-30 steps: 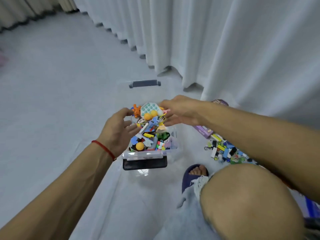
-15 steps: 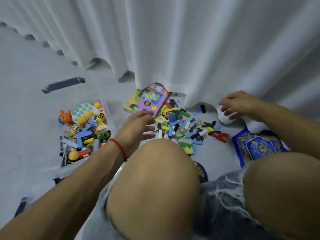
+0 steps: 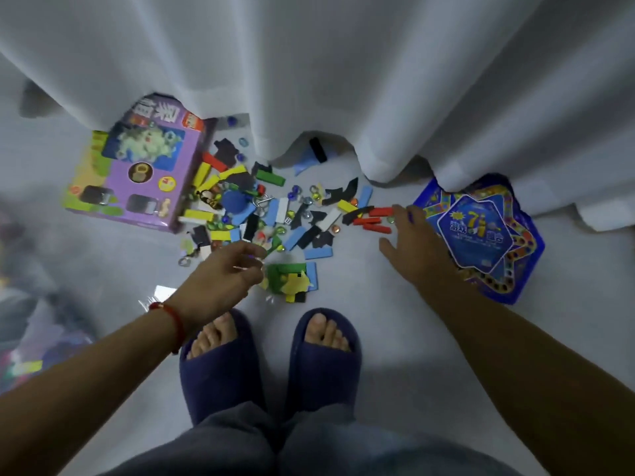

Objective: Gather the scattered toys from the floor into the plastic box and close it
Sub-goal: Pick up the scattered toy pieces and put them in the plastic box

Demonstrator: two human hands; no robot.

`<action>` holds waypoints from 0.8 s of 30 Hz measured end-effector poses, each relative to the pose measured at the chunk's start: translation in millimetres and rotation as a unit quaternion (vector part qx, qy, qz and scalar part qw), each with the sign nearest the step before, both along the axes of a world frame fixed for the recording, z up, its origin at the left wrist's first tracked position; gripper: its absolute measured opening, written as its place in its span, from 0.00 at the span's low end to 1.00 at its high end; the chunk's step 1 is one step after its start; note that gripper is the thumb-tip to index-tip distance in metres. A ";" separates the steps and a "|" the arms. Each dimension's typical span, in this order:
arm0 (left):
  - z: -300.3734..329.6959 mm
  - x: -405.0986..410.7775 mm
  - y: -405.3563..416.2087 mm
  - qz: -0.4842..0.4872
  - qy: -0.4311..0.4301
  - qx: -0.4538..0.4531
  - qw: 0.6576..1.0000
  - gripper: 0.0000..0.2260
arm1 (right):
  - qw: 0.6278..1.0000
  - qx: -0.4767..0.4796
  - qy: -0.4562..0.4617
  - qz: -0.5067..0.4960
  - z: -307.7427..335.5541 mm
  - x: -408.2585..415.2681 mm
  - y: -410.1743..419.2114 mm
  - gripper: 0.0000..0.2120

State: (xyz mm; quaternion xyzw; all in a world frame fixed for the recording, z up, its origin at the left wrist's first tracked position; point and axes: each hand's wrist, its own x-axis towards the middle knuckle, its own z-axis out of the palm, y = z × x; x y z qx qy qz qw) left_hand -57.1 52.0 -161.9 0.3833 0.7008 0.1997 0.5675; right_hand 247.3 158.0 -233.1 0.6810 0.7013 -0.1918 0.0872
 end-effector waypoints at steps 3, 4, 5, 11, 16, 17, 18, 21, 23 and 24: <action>-24.2 10.0 17.4 -0.045 0.044 0.052 0.997 0.12 | 0.996 0.048 -0.067 0.033 -24.3 -13.5 13.4 0.40; -30.6 13.3 22.6 -0.051 0.050 0.066 0.995 0.12 | 0.993 0.059 -0.092 0.050 -30.9 -14.4 16.6 0.41; -35.8 16.7 27.3 -0.052 0.049 0.075 0.995 0.13 | 0.989 0.071 -0.109 0.064 -37.0 -14.9 18.4 0.41; -56.6 47.4 50.9 -0.050 0.041 0.124 0.990 0.12 | 0.975 0.141 -0.113 0.130 -62.2 -16.7 1.4 0.26; -67.8 65.4 57.7 -0.030 -0.002 0.111 0.993 0.12 | 0.982 0.173 0.005 0.081 -59.9 -21.6 -4.7 0.19; -69.0 67.1 58.6 -0.037 -0.007 0.106 0.994 0.11 | 0.985 0.161 0.028 0.060 -58.0 -23.7 -5.1 0.20; -70.0 68.6 59.6 -0.045 -0.015 0.103 0.994 0.11 | 0.988 0.142 0.041 0.043 -55.7 -25.6 -5.1 0.19; -69.8 70.7 62.1 -0.040 -0.055 0.087 0.994 0.11 | 0.993 0.108 0.044 0.019 -47.8 -30.5 -5.5 0.19; -66.6 73.1 63.4 0.015 -0.110 0.056 0.992 0.09 | 0.992 0.097 0.070 -0.028 -36.5 -37.5 -11.0 0.19; -63.4 75.3 63.2 0.054 -0.143 0.036 0.988 0.08 | 0.990 0.095 0.095 -0.052 -28.9 -43.1 -17.5 0.19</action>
